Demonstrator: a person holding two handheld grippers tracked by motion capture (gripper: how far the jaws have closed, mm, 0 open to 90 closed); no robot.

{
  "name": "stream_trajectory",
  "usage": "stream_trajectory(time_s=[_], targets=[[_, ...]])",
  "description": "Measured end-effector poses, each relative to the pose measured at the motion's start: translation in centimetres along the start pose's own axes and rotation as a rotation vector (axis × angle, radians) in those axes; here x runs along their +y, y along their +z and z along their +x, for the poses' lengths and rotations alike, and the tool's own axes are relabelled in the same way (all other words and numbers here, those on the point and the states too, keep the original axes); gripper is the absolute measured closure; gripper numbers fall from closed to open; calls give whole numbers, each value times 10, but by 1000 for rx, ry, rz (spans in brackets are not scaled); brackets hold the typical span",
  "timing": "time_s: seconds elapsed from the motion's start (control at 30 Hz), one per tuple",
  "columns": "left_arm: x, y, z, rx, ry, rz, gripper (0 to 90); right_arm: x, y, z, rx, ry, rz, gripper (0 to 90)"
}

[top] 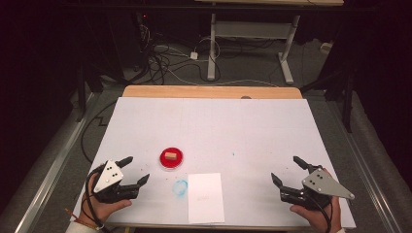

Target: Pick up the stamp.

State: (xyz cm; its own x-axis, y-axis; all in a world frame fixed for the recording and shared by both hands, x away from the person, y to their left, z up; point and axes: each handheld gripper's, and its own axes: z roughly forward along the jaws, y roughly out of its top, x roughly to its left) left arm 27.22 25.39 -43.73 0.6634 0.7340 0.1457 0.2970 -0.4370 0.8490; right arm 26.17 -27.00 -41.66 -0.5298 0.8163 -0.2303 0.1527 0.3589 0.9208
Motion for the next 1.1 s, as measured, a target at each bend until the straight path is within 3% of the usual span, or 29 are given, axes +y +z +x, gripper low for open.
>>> stream_trajectory(time_s=[0.1, 0.27, 0.43, 0.67, 0.93, 1.1], targets=[[-1, 3, 0, -12, -2, 30, 231, -1, 1, 0, -15, 0, 19, 184], [-1, 6, 0, -13, 16, 56, 231, -1, 3, 1, 6, -17, 38, 189], [-3, 9, 0, -17, 48, 121, 221, -2, 8, 3, 27, -33, 57, 190], [-3, 12, 2, -30, 53, 148, 227, -5, 12, 3, 67, -32, 60, 169], [-3, 9, 5, -31, 55, 144, 239, -3, 12, 7, 61, -51, 56, 175], [-2, 12, 5, -44, 74, 198, 261, -4, 13, 8, 75, -55, 63, 176]])
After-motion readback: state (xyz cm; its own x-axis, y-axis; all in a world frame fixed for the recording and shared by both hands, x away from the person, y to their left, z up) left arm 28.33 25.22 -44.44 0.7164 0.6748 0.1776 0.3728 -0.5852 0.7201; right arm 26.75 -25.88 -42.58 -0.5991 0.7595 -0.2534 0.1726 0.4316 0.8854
